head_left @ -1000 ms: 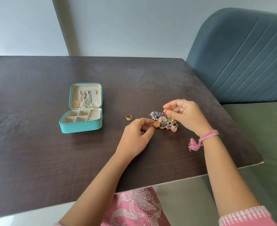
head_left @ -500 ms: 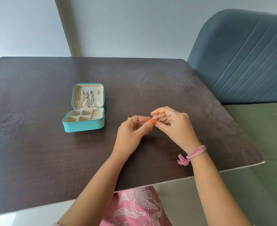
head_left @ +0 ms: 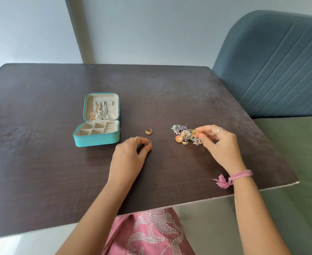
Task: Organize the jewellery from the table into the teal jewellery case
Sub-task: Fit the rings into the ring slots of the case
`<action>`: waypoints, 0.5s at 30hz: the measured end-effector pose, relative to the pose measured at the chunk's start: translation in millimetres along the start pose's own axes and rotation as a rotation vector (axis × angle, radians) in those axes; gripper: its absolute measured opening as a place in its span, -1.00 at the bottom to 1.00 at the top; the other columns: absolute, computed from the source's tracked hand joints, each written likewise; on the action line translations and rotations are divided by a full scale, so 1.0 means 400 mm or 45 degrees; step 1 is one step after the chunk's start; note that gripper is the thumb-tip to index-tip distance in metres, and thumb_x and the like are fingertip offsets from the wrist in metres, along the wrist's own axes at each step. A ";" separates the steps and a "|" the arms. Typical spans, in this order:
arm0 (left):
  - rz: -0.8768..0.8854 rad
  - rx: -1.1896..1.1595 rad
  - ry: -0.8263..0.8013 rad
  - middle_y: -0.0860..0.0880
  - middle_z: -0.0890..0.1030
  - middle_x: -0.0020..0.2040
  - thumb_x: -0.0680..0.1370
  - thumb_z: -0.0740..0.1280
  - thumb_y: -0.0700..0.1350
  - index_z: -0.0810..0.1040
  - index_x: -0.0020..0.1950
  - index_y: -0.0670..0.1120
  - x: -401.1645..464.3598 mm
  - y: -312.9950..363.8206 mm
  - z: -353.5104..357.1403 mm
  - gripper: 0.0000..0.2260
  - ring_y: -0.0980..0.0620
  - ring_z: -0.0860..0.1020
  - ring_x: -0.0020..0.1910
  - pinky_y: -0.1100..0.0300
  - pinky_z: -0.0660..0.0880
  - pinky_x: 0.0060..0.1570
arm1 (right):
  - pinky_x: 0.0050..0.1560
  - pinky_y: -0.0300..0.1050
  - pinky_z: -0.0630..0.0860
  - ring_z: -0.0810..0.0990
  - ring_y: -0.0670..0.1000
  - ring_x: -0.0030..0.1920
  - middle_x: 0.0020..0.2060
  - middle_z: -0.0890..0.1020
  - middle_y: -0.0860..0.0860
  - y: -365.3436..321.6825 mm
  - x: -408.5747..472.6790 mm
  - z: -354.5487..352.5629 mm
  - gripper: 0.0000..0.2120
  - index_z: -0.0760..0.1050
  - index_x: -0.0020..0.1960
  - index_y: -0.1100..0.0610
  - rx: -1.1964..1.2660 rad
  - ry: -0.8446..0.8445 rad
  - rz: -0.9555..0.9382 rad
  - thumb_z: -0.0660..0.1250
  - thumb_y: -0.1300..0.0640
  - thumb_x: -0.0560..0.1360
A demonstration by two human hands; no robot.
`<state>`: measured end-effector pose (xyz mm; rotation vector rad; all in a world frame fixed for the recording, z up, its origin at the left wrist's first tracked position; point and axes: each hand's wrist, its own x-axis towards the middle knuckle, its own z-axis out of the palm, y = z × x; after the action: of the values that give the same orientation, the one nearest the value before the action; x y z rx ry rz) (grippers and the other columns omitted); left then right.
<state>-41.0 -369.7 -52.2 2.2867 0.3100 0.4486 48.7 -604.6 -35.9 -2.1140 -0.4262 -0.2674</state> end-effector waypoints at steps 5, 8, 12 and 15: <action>0.009 0.061 0.021 0.16 0.65 0.10 0.49 0.40 -0.02 0.67 0.02 0.05 0.004 -0.001 0.014 -0.87 0.15 0.60 0.05 0.24 0.48 0.04 | -0.04 -0.19 0.55 0.66 -0.07 -0.14 -0.15 0.70 -0.02 0.050 0.001 -0.014 -0.81 0.62 -0.05 -0.01 0.280 0.088 0.179 0.40 0.27 0.48; 0.025 0.079 0.028 0.16 0.64 0.12 0.50 0.40 -0.03 0.68 0.01 0.04 0.003 -0.003 0.016 -0.87 0.14 0.60 0.07 0.26 0.46 0.03 | 0.00 -0.24 0.54 0.67 -0.09 -0.10 -0.14 0.69 0.00 0.054 0.005 -0.016 -0.85 0.62 0.00 0.09 0.382 0.105 0.244 0.38 0.29 0.49; 0.065 0.051 0.017 0.13 0.64 0.13 0.51 0.40 -0.05 0.67 0.04 0.03 0.000 -0.004 0.014 -0.87 0.12 0.61 0.03 0.21 0.50 0.04 | 0.05 -0.16 0.54 0.66 -0.06 -0.06 -0.09 0.68 0.01 0.061 0.008 -0.020 -0.84 0.61 0.02 0.09 0.434 0.164 0.310 0.36 0.29 0.50; 0.131 0.037 0.050 0.10 0.58 0.09 0.50 0.40 -0.07 0.63 0.07 -0.01 -0.018 0.007 0.015 -0.84 0.17 0.53 -0.31 0.20 0.50 -0.11 | 0.06 -0.15 0.53 0.65 -0.09 -0.05 -0.07 0.68 -0.02 0.066 0.007 -0.031 -0.83 0.61 0.01 0.03 0.379 0.140 0.325 0.35 0.26 0.51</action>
<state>-44.9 -377.9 -55.5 2.3321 0.2205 0.5449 61.3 -627.9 -48.2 -1.8278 -0.1189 -0.1593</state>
